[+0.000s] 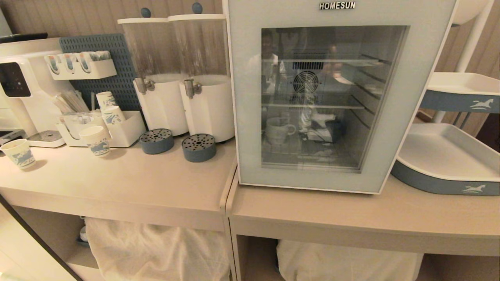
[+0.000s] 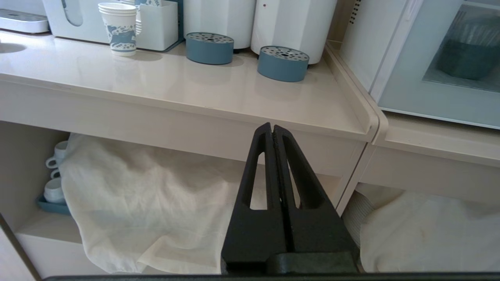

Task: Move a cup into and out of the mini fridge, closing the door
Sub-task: Open the freezer door

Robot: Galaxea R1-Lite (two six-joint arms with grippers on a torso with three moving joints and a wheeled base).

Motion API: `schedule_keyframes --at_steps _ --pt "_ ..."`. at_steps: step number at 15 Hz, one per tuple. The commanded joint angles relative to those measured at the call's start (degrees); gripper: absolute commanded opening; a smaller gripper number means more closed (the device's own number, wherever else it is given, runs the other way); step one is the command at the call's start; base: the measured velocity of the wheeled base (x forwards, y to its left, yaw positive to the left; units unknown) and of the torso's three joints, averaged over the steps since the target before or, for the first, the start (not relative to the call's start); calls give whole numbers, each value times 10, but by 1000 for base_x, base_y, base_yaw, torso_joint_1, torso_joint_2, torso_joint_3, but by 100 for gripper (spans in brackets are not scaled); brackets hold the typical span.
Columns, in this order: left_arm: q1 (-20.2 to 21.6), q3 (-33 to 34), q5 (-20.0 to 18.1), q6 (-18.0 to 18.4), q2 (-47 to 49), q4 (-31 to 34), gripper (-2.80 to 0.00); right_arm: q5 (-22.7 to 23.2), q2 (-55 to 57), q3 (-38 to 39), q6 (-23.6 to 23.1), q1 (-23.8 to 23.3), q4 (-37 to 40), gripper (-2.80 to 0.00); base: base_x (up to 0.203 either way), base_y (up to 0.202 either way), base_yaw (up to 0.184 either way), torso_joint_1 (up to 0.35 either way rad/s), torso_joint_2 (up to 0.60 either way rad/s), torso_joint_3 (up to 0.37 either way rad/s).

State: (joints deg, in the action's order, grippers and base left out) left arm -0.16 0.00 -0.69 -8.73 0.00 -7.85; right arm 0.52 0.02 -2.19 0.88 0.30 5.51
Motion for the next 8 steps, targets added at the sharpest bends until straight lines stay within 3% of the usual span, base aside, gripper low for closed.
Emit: schedule_keyframes --at_steps 1,8 --pt "0 23 0 -1 -3 -1 -280 0 1 0 0 0 0 -280 0 0 0 0 0 0" --pt "0 23 0 -1 -3 -1 -280 0 1 0 2 0 0 -280 0 0 0 0 0 0"
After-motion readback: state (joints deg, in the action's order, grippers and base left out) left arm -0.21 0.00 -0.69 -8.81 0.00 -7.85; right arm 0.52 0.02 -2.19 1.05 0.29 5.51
